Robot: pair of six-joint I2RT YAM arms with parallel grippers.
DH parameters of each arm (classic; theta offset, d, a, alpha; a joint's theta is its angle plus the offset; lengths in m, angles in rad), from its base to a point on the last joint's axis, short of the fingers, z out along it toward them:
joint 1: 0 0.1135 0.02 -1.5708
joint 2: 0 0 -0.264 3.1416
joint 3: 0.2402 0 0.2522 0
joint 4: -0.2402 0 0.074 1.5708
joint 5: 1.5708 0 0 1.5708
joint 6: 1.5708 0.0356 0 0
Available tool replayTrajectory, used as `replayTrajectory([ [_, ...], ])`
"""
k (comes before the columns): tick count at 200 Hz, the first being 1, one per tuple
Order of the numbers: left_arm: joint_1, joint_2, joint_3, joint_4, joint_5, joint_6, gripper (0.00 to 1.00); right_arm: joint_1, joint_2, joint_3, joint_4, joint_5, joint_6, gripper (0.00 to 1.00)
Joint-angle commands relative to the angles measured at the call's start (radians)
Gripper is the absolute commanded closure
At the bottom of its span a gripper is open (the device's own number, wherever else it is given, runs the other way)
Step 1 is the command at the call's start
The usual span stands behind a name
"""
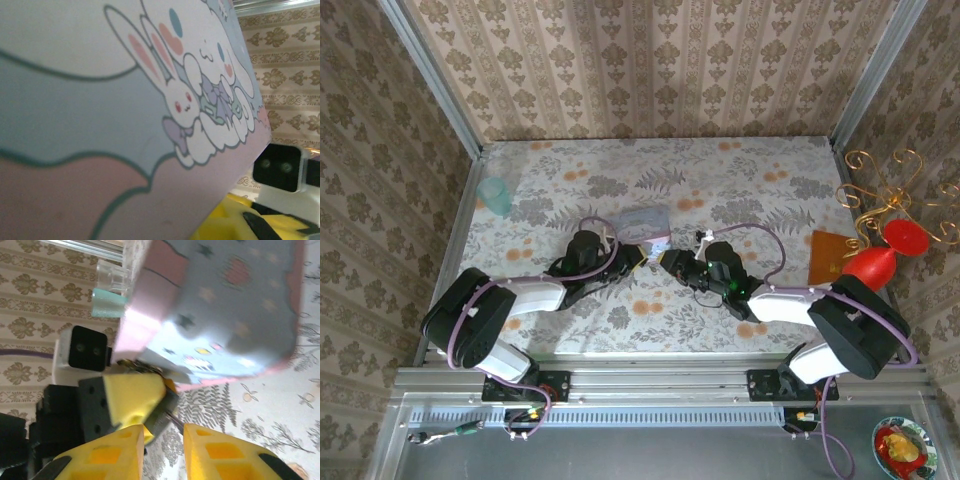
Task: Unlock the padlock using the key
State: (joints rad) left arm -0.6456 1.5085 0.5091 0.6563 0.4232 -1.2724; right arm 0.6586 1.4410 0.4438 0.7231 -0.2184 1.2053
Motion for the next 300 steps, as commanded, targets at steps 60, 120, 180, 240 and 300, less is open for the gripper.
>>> replayTrajectory([
  [60, 0.008, 0.012, -0.004, 0.121, 0.033, -0.031, 1.0, 0.02, 0.168, -0.037, 0.266, -0.061, 0.148, 0.69],
  [120, 0.008, 0.012, -0.012, 0.115, 0.034, -0.027, 1.0, 0.019, 0.185, -0.034, 0.304, -0.039, 0.151, 0.73],
  [180, 0.003, 0.013, -0.008, 0.11, 0.038, -0.022, 1.0, 0.019, 0.19, -0.025, 0.301, -0.042, 0.145, 0.79],
  [240, -0.022, 0.018, -0.006, 0.09, 0.034, -0.013, 1.0, 0.019, 0.216, 0.013, 0.313, -0.07, 0.146, 0.84],
  [300, -0.06, 0.019, 0.017, 0.005, 0.025, 0.028, 1.0, 0.018, 0.238, 0.046, 0.325, -0.087, 0.148, 0.9],
])
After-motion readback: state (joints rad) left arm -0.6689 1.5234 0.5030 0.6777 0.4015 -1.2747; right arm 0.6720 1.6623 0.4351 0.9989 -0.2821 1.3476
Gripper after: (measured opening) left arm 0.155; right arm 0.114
